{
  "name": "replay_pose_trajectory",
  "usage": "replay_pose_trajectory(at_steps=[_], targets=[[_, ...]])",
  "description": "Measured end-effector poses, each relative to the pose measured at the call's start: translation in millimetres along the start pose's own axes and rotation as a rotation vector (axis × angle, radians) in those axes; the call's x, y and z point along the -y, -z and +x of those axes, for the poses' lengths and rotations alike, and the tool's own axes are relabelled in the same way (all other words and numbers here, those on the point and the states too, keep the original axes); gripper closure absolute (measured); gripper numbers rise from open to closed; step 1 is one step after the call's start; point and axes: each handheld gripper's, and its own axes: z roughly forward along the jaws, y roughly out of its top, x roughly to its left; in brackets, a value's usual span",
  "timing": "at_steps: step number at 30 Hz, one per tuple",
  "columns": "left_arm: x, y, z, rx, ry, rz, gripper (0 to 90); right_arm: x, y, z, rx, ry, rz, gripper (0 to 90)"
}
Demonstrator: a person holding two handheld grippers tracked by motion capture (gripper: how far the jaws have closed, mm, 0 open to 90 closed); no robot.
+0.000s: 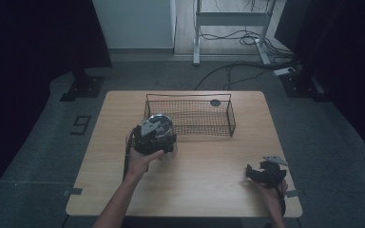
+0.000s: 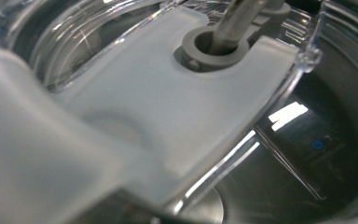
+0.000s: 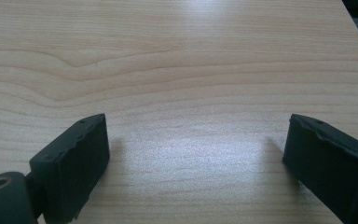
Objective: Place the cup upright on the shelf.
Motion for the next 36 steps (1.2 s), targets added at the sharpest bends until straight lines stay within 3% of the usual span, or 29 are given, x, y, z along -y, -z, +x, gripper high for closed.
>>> replay_pose_trajectory(at_steps=[28,36], targets=[[-22.0,-9.6,9.9,-0.025,0.004,0.001,4.0,0.0,-0.1,-0.3,-0.001,0.001,-0.002,6.6],[-26.8,-8.3,12.0,-0.035,0.014,-0.019,4.0,0.0,0.0,-0.3,-0.001,0.001,-0.002,6.6]])
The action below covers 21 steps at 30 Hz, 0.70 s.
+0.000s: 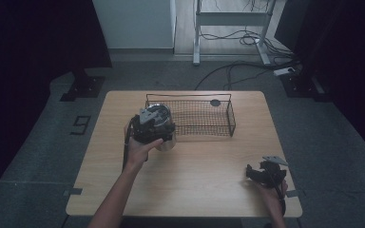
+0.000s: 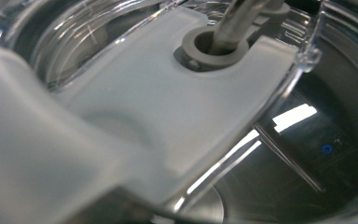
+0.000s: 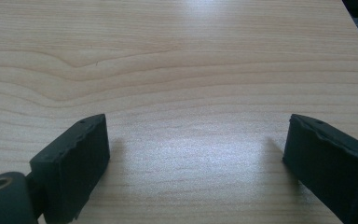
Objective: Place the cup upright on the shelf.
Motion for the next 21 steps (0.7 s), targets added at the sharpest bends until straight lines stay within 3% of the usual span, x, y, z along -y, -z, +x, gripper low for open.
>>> replay_pose_trajectory(at_steps=[21], targets=[[-15.5,-7.5,7.8,-0.001,0.017,-0.006,4.1,0.1,0.0,-0.1,0.001,0.001,-0.001,6.7]])
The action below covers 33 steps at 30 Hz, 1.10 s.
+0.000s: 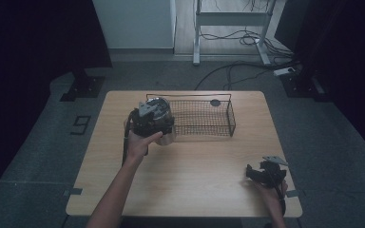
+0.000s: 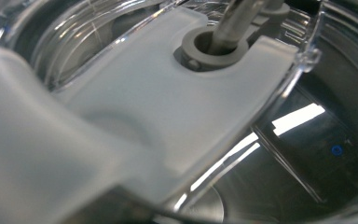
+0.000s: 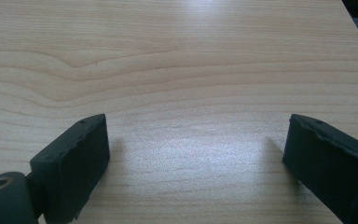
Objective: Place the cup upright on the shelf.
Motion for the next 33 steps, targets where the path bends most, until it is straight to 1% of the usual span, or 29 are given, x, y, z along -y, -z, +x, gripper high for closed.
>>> replay_pose_trajectory(at_steps=[3,8,15,23,29,33], targets=[[-2.2,-1.7,0.4,-0.001,0.005,-0.002,4.1,0.0,0.0,-0.1,0.000,0.001,0.000,6.7],[-4.1,-4.5,0.0,-0.001,-0.005,-0.007,4.1,0.1,-0.2,-0.2,-0.001,0.001,-0.003,6.7],[-5.8,-8.0,4.1,0.001,0.009,-0.001,4.1,0.1,-0.1,-0.2,-0.001,0.001,-0.003,6.7],[-14.7,-11.1,8.5,-0.011,0.019,-0.001,4.1,-0.2,-0.3,-0.9,-0.002,0.001,-0.003,7.3],[-19.4,-16.6,9.0,-0.015,0.012,0.004,4.1,-0.5,-0.3,-1.8,-0.002,0.000,-0.002,7.4],[-21.8,-18.8,9.3,-0.011,0.017,0.006,4.1,-0.5,-0.3,-2.0,-0.003,0.001,-0.002,7.5]])
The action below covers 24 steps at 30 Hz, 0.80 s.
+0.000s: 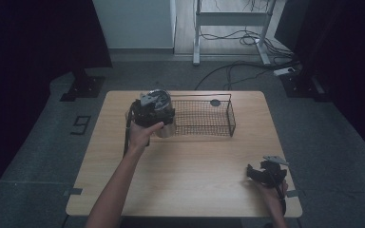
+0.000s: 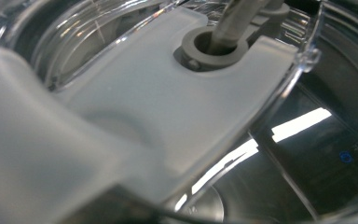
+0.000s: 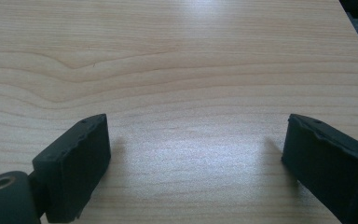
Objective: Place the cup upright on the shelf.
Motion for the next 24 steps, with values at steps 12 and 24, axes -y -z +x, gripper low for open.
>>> replay_pose_trajectory(at_steps=[12,24], targets=[[-12.7,-6.6,5.5,-0.014,0.007,0.000,4.1,0.0,0.0,0.0,0.000,0.000,0.000,7.5],[-27.6,-14.4,4.8,-0.023,-0.007,-0.006,4.1,0.0,0.1,0.0,0.000,0.000,0.001,7.6]])
